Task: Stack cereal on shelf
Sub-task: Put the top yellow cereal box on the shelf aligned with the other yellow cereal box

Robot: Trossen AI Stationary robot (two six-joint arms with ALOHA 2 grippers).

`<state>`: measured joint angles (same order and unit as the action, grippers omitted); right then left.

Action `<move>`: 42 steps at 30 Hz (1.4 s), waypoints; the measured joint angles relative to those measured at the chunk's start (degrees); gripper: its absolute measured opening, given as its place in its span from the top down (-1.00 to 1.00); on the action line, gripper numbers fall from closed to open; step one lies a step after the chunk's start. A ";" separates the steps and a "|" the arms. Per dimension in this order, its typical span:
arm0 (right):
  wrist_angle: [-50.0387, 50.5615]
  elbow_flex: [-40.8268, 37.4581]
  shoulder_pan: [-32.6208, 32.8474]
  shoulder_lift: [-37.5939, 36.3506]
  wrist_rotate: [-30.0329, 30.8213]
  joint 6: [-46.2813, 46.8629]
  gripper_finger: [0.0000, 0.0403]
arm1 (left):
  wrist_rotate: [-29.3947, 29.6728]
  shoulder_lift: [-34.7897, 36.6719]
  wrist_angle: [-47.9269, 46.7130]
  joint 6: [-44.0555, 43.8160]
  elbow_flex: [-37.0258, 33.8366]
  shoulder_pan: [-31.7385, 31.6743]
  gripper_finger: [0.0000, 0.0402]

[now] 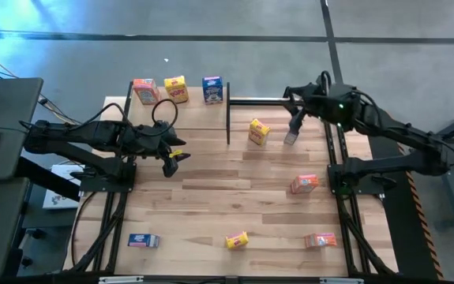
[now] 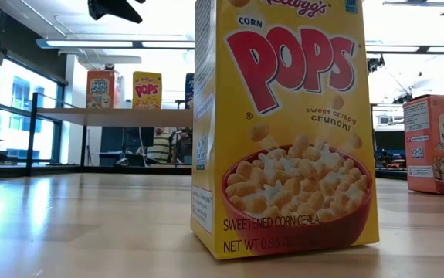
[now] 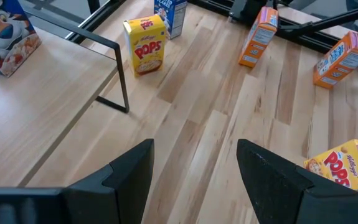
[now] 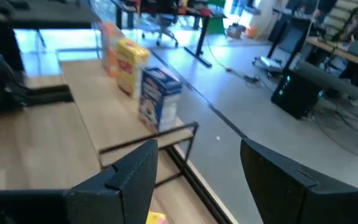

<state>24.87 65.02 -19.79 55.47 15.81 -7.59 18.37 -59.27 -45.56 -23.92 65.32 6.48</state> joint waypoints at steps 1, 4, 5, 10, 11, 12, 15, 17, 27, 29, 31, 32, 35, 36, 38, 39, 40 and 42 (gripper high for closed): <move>0.37 0.18 -0.92 0.68 -0.55 -0.14 -0.11 | 0.00 0.00 -0.02 0.00 -0.01 0.00 -0.10; 1.56 0.94 -3.04 2.80 -2.03 -0.04 -0.11 | 0.00 0.00 -0.02 0.01 0.00 0.00 -0.10; 1.79 1.06 -3.56 3.42 -2.29 -0.02 -0.11 | 0.00 0.00 0.00 0.00 0.00 0.00 -0.10; 1.38 1.40 -5.56 5.75 -2.13 1.86 -0.11 | 0.00 0.00 0.00 0.02 0.00 0.00 -0.10; 1.55 1.41 -6.00 6.09 -2.30 2.58 -0.11 | 0.00 0.00 0.00 0.02 0.00 0.00 -0.10; 1.90 1.41 -6.34 6.47 -2.42 3.17 -0.11 | 0.00 0.00 0.00 0.02 0.00 -0.02 -0.10; 3.79 1.41 -7.39 7.64 -3.00 6.14 -0.11 | 0.00 0.00 0.00 0.04 0.00 -0.02 -0.10; 5.23 1.41 -8.16 8.60 -5.06 8.25 -0.11 | 0.00 0.00 -0.02 0.04 0.00 -0.02 -0.10; 9.02 1.41 -9.49 15.36 -11.58 15.12 -0.11 | 0.00 0.00 -0.02 0.04 0.00 -0.02 -0.10; 9.65 1.41 -9.49 16.90 -11.59 15.28 -0.11 | 0.00 0.00 0.00 0.04 0.00 -0.02 -0.10; 10.01 1.41 -9.46 18.11 -12.04 15.30 -0.11 | 0.00 0.00 -0.02 0.04 0.00 -0.02 -0.10; 10.08 1.41 -9.46 18.68 -12.52 15.32 -0.11 | 0.00 0.01 -0.01 0.04 0.00 -0.02 -0.10; 10.11 1.41 -9.44 20.47 -12.91 15.86 -0.11 | 0.00 0.02 -0.01 0.04 0.00 -0.02 -0.10; 10.14 1.41 -9.44 21.04 -12.96 16.24 -0.11 | 0.00 0.02 -0.02 0.05 0.00 -0.02 -0.10; 10.53 1.41 -9.46 21.99 -13.27 16.41 -0.11 | 0.00 0.02 -0.02 0.04 0.00 -0.02 -0.10; 10.88 1.41 -9.45 22.54 -13.35 16.39 -0.11 | 0.00 0.02 -0.02 0.05 0.00 -0.02 -0.10; 11.18 1.41 -9.44 23.07 -13.37 16.40 -0.11 | 0.00 0.02 -0.02 0.06 0.00 -0.02 -0.10; 11.95 1.41 -9.44 24.01 -13.40 16.64 -0.11 | 0.00 0.02 -0.02 0.06 0.00 -0.02 -0.10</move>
<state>36.82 66.43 -29.23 79.48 2.41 9.05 18.37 -59.24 -45.58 -23.86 65.32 6.46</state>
